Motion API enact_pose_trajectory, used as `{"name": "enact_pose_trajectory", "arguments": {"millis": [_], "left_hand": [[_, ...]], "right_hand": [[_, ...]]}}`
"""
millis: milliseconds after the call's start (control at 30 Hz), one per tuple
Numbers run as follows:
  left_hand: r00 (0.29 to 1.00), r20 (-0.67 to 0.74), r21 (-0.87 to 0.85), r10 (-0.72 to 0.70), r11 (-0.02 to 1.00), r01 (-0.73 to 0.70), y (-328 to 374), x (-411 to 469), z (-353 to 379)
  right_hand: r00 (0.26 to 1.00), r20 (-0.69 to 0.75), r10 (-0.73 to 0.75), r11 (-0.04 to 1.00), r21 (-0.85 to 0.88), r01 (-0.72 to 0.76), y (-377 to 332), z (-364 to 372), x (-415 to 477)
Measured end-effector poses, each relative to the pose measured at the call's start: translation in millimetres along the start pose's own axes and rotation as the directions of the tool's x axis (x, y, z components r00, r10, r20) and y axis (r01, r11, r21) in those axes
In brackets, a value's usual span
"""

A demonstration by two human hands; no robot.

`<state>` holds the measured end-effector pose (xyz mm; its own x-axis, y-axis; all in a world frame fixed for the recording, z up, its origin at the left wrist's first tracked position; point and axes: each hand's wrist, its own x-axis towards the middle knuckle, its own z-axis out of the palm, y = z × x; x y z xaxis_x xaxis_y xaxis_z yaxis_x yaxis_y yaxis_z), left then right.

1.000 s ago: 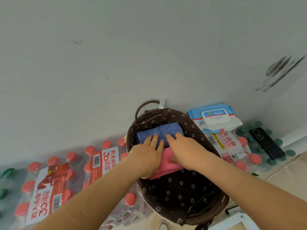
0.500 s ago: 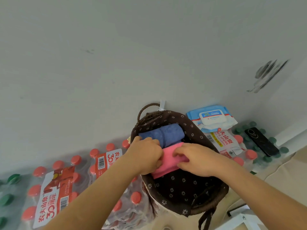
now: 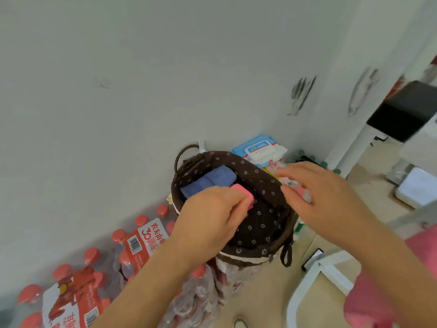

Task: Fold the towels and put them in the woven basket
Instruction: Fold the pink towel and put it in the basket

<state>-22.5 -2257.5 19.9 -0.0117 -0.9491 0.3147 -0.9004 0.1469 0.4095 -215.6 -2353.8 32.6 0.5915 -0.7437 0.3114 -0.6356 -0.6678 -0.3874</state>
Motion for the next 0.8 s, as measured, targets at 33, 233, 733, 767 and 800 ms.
{"name": "enact_pose_trajectory", "arguments": {"millis": [33, 233, 733, 767, 800], "left_hand": [[0.999, 0.000, -0.027, 0.035, 0.999, -0.035, 6.9, -6.0, -0.6], [0.958, 0.050, -0.151, 0.283, 0.950, -0.273, 39.2, -35.8, 19.8], [0.707, 0.428, -0.347, 0.563, 0.824, -0.447, 136.3, -47.0, 163.0], [0.694, 0.459, -0.358, 0.554, 0.831, -0.426, 141.5, -44.7, 177.2], [0.688, 0.486, -0.367, 0.539, 0.840, -0.399, 147.4, -42.0, 191.1]], "right_hand": [[0.999, -0.028, 0.040, 0.999, 0.006, -0.040, -3.8, -2.9, -14.2], [0.943, -0.069, 0.325, 0.945, 0.002, -0.326, -16.4, -7.4, -119.0], [0.537, 0.026, 0.843, 0.535, 0.063, -0.843, 77.2, 6.6, -301.1], [0.527, 0.028, 0.849, 0.522, 0.103, -0.847, 86.5, 10.0, -302.5], [0.520, 0.028, 0.854, 0.512, 0.135, -0.848, 96.2, 13.3, -303.3]]}}
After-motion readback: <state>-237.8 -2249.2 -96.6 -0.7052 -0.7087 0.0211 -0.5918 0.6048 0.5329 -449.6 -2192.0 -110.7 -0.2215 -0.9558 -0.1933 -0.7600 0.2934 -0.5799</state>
